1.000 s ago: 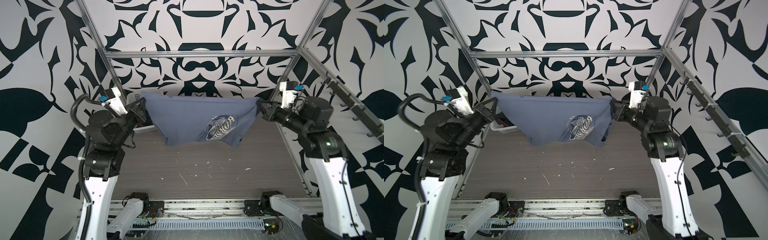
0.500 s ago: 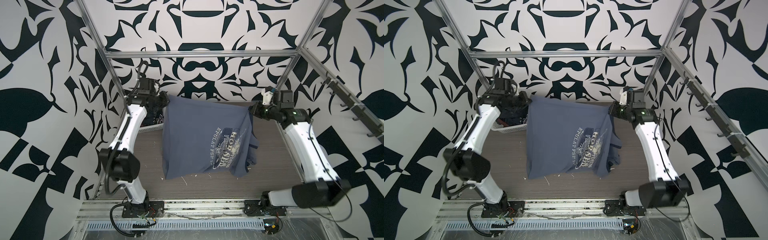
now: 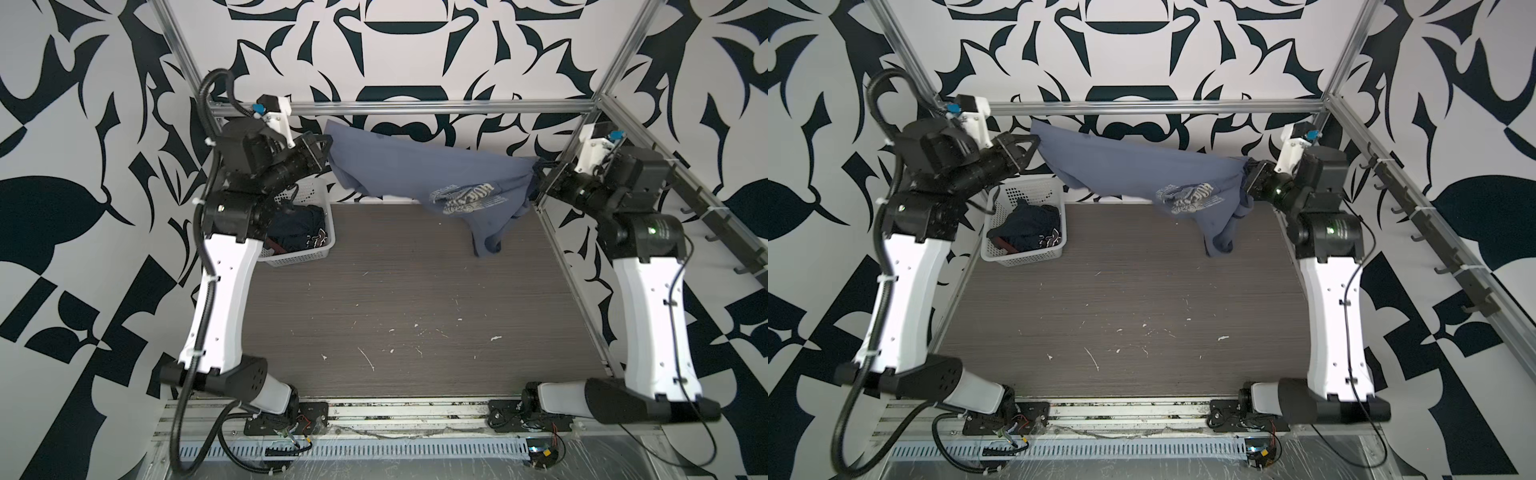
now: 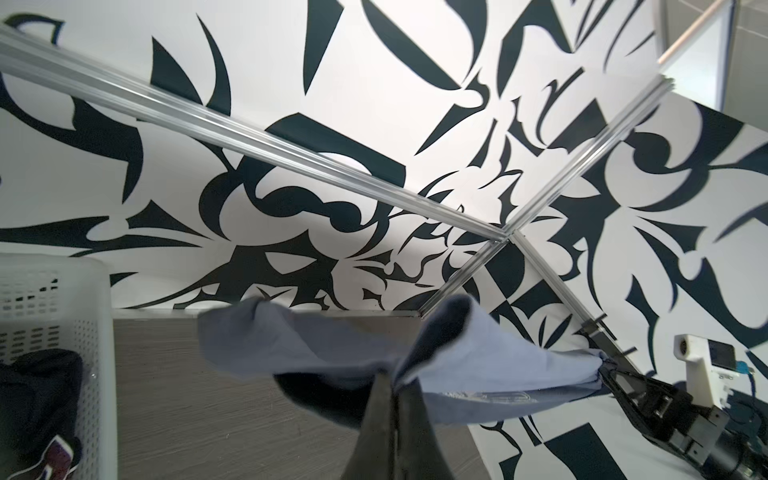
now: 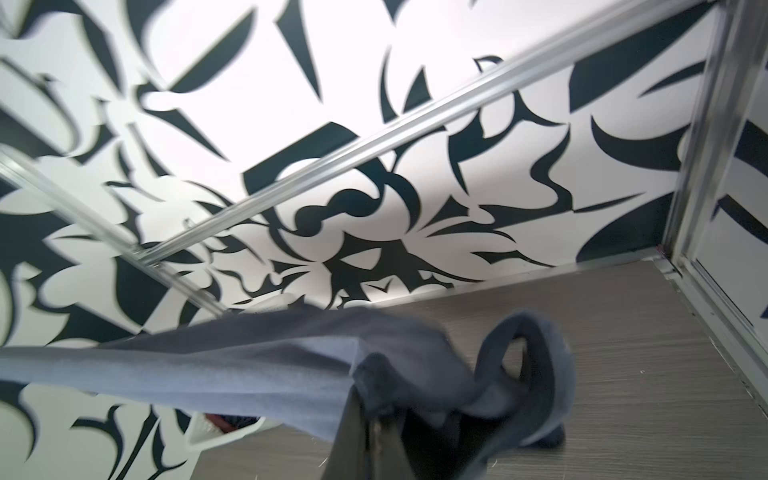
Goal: Fold and stack the tank tops
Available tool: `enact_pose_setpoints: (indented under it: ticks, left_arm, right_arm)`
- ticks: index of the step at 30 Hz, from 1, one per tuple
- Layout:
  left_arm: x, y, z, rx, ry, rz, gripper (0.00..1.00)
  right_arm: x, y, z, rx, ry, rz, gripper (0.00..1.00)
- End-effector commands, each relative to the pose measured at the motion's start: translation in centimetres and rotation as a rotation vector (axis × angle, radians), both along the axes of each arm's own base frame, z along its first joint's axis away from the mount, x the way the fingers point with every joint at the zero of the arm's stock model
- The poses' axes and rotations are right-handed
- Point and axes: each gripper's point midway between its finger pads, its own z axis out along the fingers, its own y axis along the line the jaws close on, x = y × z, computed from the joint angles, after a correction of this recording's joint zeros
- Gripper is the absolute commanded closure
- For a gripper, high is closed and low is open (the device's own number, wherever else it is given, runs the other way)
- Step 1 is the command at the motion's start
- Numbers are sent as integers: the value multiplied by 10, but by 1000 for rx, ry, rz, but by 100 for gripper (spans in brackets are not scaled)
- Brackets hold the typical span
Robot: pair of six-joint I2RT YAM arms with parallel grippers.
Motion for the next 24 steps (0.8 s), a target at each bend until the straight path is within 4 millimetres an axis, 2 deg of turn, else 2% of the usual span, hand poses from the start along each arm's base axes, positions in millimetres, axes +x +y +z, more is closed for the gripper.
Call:
enact_pose_setpoints:
  ticks: [1, 2, 3, 4, 5, 6, 7, 8, 9, 10, 11, 13, 14, 16, 17, 20, 24]
  left_arm:
    - [17, 8, -54, 17, 44, 59, 100]
    - [13, 10, -75, 21, 81, 65, 100]
    - [14, 11, -107, 28, 141, 74, 100]
    - [6, 15, -132, 23, 178, 84, 100]
    - [4, 16, -167, 23, 242, 93, 100]
    - [2, 17, -199, 25, 308, 100, 100]
    - [0, 17, -236, 25, 389, 102, 100]
    - [-4, 16, -270, 25, 470, 99, 100]
    - [-9, 16, -295, 23, 537, 95, 100]
    - [-14, 13, -319, 23, 598, 83, 100]
    - [-18, 13, -338, 27, 648, 81, 100]
    - [-26, 17, -368, 35, 720, 104, 100]
    - [-27, 18, -374, 38, 727, 109, 100]
    - [-28, 23, -380, 51, 732, 134, 100]
    - [-28, 25, -380, 56, 731, 145, 100]
    - [-25, 31, -377, 67, 717, 180, 100]
    - [-25, 33, -376, 81, 710, 186, 100]
  right_arm:
    - [3, 44, -79, -136, 132, 70, 100]
    - [-3, 60, -115, -208, 193, 91, 100]
    - [-9, 73, -146, -256, 239, 111, 100]
    - [-14, 81, -181, -277, 301, 125, 100]
    - [-21, 85, -223, -281, 381, 138, 100]
    - [-28, 85, -257, -279, 452, 142, 95]
    - [-38, 84, -293, -276, 531, 147, 83]
    - [-48, 84, -319, -274, 591, 160, 69]
    - [-57, 84, -335, -272, 627, 172, 62]
    - [-63, 82, -343, -271, 645, 174, 40]
    - [-67, 80, -344, -274, 643, 167, 33]
    - [-68, 65, -331, -313, 613, 119, 27]
    - [-68, 55, -324, -338, 604, 81, 25]
    - [-63, 30, -315, -342, 616, -6, 26]
    - [-60, 19, -317, -321, 637, -40, 28]
    - [-49, -21, -336, -184, 735, -154, 34]
    - [-28, -53, -356, -8, 777, -255, 41]
